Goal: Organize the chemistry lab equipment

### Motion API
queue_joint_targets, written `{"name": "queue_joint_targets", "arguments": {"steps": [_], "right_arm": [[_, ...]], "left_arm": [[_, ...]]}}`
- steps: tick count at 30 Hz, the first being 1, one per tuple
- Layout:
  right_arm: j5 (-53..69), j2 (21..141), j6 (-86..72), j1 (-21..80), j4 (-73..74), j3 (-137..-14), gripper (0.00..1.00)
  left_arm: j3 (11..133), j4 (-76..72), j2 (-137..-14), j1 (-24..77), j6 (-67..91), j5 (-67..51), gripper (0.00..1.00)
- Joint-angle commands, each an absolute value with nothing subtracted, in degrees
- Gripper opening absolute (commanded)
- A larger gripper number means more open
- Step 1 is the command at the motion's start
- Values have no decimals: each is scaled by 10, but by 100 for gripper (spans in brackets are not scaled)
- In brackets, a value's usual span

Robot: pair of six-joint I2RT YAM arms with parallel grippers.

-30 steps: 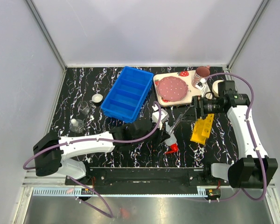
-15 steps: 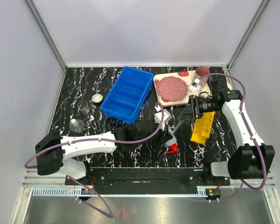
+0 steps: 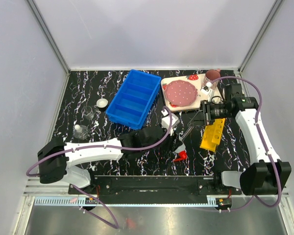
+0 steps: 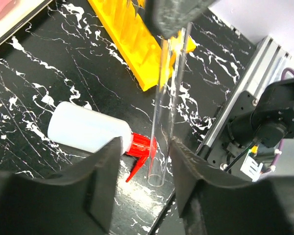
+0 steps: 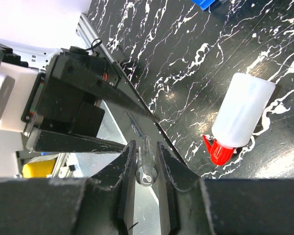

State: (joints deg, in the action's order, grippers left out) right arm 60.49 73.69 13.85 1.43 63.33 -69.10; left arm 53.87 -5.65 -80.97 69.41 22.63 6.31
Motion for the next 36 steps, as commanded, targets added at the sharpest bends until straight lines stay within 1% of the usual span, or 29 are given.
{"name": "queue_joint_targets", "arguments": {"steps": [1, 3, 4, 5, 8, 10, 15, 21, 27, 36], "right_arm": [[584, 683, 137, -29, 615, -686, 19], [568, 656, 134, -55, 608, -672, 19], [553, 645, 135, -69, 601, -669, 18], [535, 624, 135, -89, 597, -665, 18], [465, 590, 139, -119, 580, -664, 19], [411, 584, 142, -124, 577, -675, 19], [300, 584, 163, -125, 559, -686, 20], [265, 605, 170, -125, 532, -693, 20], [251, 638, 179, -125, 513, -704, 20], [233, 671, 183, -124, 488, -705, 20]], "left_arm": [[539, -64, -755, 693, 225, 116, 62], [532, -50, -736, 689, 221, 136, 72], [520, -36, -713, 687, 221, 144, 79], [512, -28, -701, 685, 221, 150, 83], [476, -1, -645, 656, 230, 161, 91], [444, 37, -601, 638, 237, 156, 94], [371, 81, -506, 585, 263, 154, 99], [276, 93, -390, 554, 309, 145, 99], [243, 80, -375, 548, 338, 132, 99], [251, 76, -396, 547, 324, 134, 99]]}}
